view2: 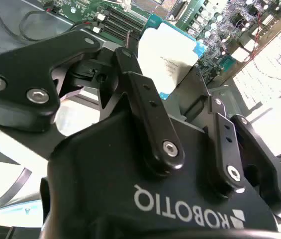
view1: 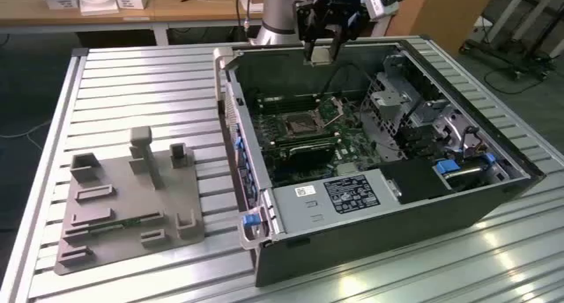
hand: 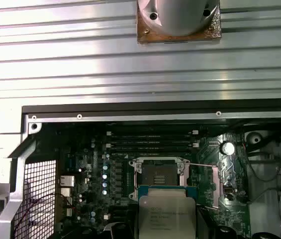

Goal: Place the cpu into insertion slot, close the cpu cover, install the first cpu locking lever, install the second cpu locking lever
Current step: 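Place the cpu into insertion slot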

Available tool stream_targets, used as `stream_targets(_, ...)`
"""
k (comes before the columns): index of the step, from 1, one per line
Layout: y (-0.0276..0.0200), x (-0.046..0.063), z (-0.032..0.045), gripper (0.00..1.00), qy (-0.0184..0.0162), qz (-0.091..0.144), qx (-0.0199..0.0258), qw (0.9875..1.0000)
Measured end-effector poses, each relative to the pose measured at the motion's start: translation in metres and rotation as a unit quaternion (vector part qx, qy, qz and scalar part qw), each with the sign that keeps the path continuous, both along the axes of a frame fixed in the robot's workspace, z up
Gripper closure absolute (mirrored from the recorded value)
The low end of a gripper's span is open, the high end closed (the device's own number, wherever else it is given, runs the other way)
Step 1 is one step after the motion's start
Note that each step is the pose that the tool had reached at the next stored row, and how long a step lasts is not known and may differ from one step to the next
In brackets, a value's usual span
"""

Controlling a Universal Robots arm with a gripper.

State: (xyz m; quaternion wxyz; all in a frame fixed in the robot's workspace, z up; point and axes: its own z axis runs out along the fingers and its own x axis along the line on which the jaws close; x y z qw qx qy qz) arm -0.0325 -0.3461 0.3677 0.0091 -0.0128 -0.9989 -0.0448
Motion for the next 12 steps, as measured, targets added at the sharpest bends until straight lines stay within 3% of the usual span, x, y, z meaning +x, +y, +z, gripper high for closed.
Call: stream_targets(12,0.0,0.0,0.0,0.46,0.0,0.0,0.0,1.0)
